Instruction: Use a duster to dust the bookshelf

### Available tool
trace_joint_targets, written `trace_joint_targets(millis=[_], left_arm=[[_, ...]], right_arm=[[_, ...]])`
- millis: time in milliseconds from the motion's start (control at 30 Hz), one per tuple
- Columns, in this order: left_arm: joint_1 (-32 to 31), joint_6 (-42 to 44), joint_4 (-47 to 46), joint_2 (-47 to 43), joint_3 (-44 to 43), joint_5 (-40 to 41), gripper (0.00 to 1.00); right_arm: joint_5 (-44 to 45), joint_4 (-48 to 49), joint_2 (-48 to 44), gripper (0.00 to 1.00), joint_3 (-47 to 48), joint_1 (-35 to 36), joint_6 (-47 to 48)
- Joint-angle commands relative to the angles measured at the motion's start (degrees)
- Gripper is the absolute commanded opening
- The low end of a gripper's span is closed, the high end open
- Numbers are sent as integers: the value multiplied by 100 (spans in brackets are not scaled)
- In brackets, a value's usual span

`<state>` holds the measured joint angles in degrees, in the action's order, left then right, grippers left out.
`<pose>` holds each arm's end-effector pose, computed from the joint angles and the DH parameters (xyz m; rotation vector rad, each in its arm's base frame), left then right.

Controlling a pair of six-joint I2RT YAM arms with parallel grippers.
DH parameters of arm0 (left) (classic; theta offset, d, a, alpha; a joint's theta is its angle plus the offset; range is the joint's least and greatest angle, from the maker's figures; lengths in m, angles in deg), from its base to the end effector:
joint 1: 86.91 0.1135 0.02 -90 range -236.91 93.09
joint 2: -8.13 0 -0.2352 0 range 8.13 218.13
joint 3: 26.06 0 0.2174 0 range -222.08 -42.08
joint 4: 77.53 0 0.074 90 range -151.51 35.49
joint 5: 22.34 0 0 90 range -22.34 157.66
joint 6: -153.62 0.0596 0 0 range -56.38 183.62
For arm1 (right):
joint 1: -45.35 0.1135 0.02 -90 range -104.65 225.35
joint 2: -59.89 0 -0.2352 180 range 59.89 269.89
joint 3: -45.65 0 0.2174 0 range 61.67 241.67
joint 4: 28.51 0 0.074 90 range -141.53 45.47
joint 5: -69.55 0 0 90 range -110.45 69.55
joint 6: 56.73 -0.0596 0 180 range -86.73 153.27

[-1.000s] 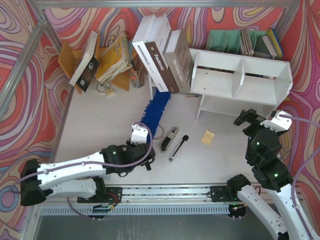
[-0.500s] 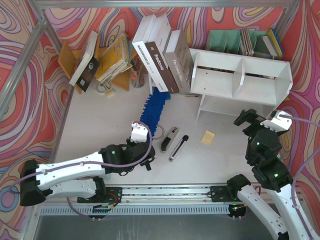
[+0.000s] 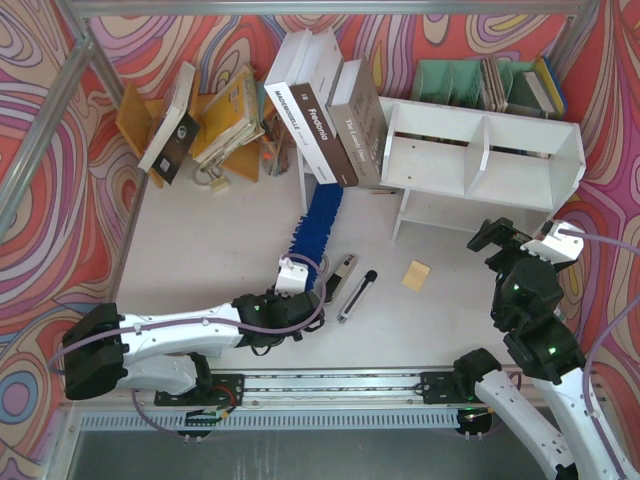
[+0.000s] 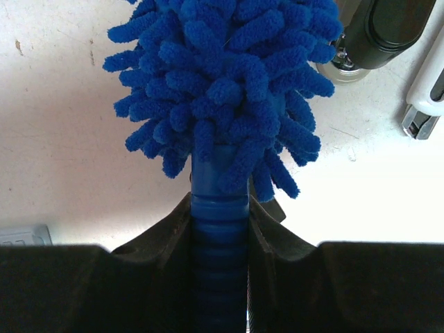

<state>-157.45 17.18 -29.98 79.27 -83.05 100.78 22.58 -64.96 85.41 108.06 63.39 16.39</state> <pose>0.1018 -0.1905 0.1738 0.3248 2.3829 -0.1428 0.1069 -0.0080 0.3462 0.5635 1.4613 -0.1073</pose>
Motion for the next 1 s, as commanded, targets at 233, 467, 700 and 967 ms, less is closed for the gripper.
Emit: trace_joint_targets(millis=[233,467,700,967], left_arm=[[76,575,544,-796,-716,794,0],[150,902,897,-1080,-1056,1166,0],[234,665,467,-952,-636,742,0],[237,75,-16,-225,-201,155,0]], right_arm=[[39,100,-32,99,-7,-3,41],[38,91,-40,99,-7,-4,38],[44,92,-47,99,-5,-3,37],[48,84,-56,99,-7,-5,36]])
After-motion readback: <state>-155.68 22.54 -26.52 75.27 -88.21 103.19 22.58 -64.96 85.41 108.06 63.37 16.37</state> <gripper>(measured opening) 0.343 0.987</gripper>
